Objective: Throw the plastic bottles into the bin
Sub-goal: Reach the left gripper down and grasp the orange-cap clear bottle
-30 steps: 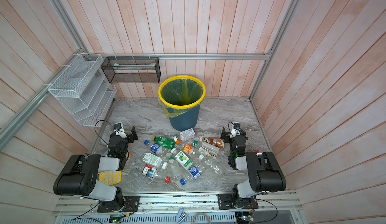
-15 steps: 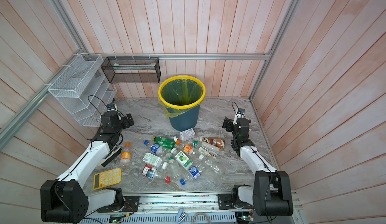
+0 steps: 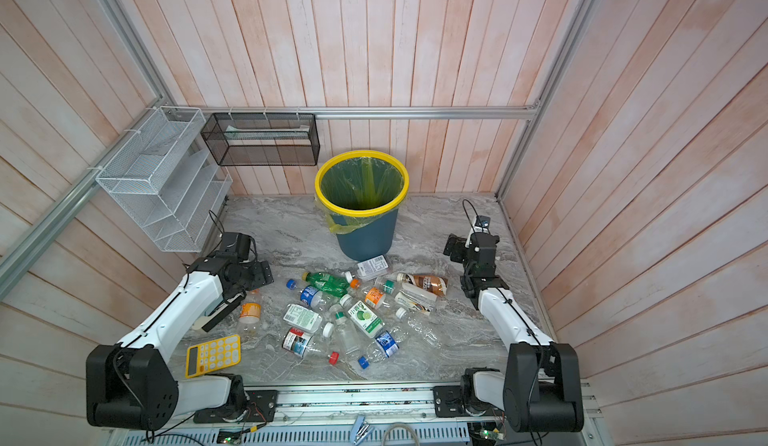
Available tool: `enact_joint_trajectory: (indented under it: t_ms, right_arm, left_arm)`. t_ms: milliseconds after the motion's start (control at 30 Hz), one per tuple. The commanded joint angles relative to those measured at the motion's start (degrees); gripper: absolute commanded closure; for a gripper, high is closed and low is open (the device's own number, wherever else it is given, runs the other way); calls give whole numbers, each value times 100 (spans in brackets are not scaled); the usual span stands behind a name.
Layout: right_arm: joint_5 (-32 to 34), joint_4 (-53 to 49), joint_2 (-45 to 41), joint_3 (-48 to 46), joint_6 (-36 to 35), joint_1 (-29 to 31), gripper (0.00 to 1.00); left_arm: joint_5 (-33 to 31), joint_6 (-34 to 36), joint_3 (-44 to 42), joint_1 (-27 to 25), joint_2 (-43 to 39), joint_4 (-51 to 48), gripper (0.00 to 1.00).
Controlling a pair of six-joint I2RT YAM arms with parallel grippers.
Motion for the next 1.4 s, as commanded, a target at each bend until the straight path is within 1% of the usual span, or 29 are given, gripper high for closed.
enact_joint_trajectory:
  t_ms: [0,200,400,567,700,900,1033,1167,1267,1367]
  right_arm:
    - [45,64,-124,-30,198,-13,5]
    - [97,-23,-223,-47,206,-15,5]
    - [86,-25,-233,-97,319,-19,5]
    - [92,-33,-217,-88,408,-19,5]
    - [128,-74,-225,-62,424,-16,5]
    - [172,-121,-290,-62,451,-15,5]
    - [267,-141,-399,-118,442,-16,5]
    - [518,-161,-578,-210,382,-22,5]
    - [634,-100,-771,-320,400,-60,5]
    - [720,-25,-974,-425,481,-102,5]
  left_arm:
    - [127,-434,-195,-48,144,-237,9]
    - [57,-637,-452,-48,438,-108,9]
    - [75,-630,-638,-50,439,31,10]
    - [320,-580,-791,-69,525,311,16]
    - [448,-512,-832,-83,728,446,17]
    - [630,-472,-838,-94,881,626,32]
    - [615,-533,-763,-92,638,768,43]
    - [568,-752,-517,-83,30,976,48]
    - [279,-814,-32,-67,-533,1085,50]
    - [-6,-621,628,-22,-990,1427,49]
